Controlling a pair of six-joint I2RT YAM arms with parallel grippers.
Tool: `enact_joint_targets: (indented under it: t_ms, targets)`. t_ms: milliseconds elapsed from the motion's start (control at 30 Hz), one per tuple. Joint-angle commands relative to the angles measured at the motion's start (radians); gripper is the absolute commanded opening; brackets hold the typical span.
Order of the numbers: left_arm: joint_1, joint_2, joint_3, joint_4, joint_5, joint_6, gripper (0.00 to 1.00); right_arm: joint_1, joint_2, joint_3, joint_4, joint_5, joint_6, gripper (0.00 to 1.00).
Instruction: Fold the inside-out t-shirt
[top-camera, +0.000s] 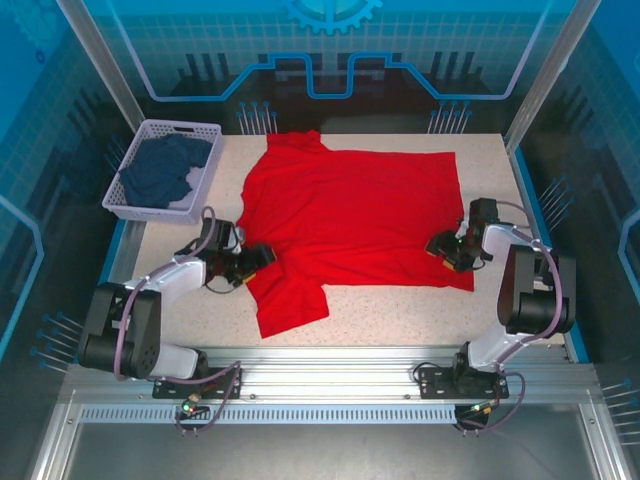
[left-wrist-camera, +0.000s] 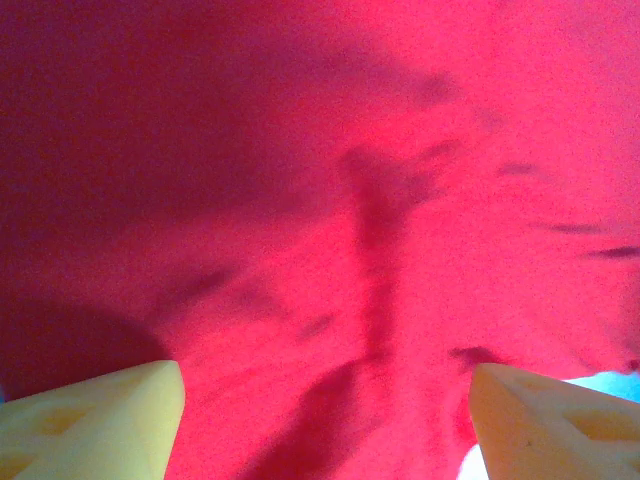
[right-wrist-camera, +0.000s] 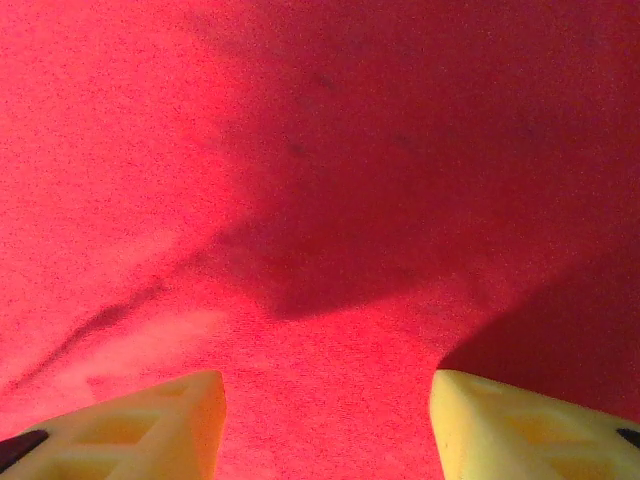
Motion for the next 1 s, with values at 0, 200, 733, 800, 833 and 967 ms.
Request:
enact_joint_targets:
  t_ms: [0, 200, 733, 800, 833, 967]
  targets:
    - [-0.002, 0.016, -0.023, -0.02, 0.023, -0.012, 0.76, -0.047, 0.017, -0.021, -0.011, 0.022, 0.012, 0.57]
    - [-0.001, 0.039, -0.054, -0.03, -0.045, 0.004, 0.76, -0.055, 0.014, -0.016, -0.022, 0.042, 0.02, 0.57]
    - [-0.038, -0.263, -0.011, -0.18, -0.075, 0.01, 0.78, 0.141, -0.157, 0.048, -0.127, 0.035, -0.095, 0.58]
    - [-0.077, -0.304, 0.003, -0.239, -0.107, 0.029, 0.77, 0.202, -0.21, 0.039, -0.147, 0.034, -0.118, 0.59]
    - [-0.107, -0.321, 0.007, -0.26, -0.123, 0.036, 0.77, 0.225, -0.228, 0.036, -0.157, 0.039, -0.124, 0.59]
    - [-0.274, -0.38, 0.01, -0.35, -0.219, -0.006, 0.73, 0.254, -0.297, 0.025, -0.179, 0.057, -0.125, 0.6]
